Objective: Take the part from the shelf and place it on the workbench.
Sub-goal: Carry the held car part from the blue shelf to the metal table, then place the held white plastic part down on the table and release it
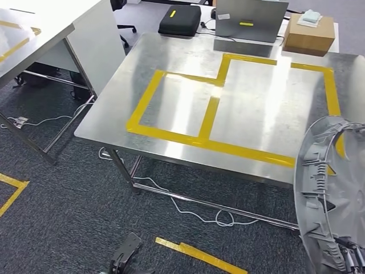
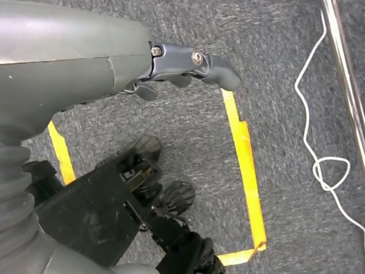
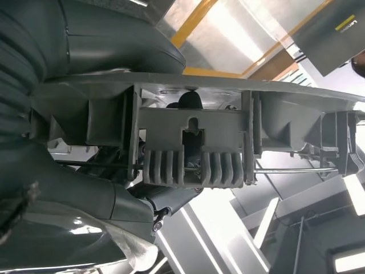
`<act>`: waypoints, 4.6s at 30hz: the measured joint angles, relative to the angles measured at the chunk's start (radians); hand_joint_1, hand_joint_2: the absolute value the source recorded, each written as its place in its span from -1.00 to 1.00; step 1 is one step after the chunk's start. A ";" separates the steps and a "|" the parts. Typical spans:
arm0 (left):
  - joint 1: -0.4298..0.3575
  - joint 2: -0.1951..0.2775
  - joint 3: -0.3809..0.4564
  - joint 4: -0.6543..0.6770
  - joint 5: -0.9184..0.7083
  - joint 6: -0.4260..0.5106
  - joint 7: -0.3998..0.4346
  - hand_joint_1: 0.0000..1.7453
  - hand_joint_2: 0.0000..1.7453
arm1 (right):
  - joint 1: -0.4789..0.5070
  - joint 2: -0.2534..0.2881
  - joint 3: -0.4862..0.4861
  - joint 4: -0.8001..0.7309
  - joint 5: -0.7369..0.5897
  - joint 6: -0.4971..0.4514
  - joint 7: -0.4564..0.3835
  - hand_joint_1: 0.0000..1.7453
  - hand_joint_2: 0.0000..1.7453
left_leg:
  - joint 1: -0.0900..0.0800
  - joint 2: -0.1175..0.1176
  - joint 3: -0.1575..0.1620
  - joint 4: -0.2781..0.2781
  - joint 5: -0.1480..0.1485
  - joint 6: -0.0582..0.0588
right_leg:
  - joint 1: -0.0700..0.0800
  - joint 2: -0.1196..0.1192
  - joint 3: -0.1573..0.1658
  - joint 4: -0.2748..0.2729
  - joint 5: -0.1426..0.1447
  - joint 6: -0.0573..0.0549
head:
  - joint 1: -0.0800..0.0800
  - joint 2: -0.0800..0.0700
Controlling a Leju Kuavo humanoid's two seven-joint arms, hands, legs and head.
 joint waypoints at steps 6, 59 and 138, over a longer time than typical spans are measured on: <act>0.004 0.001 0.001 0.000 0.000 0.000 0.000 -1.00 1.00 | 0.000 0.000 0.001 0.000 0.000 0.000 0.000 1.00 1.00 | -0.006 -0.002 -0.050 0.096 0.012 0.020 | 0.015 0.004 0.008 0.001 -0.004 -0.009 | -0.001 0.000; -0.002 0.005 0.014 0.000 -0.006 -0.005 0.000 -1.00 1.00 | -0.001 -0.019 0.005 0.015 0.003 0.018 0.013 1.00 1.00 | -0.014 -0.012 0.084 -0.114 0.038 0.019 | 0.003 0.006 -0.024 0.015 0.001 0.013 | 0.006 0.000; -0.049 -0.006 -0.047 0.000 -0.179 -0.122 0.038 -1.00 1.00 | -0.696 -0.739 0.144 0.549 -0.024 0.722 0.433 1.00 1.00 | -0.023 -0.010 0.104 -0.119 0.030 0.031 | 0.001 0.015 -0.018 0.015 0.019 0.020 | 0.006 0.000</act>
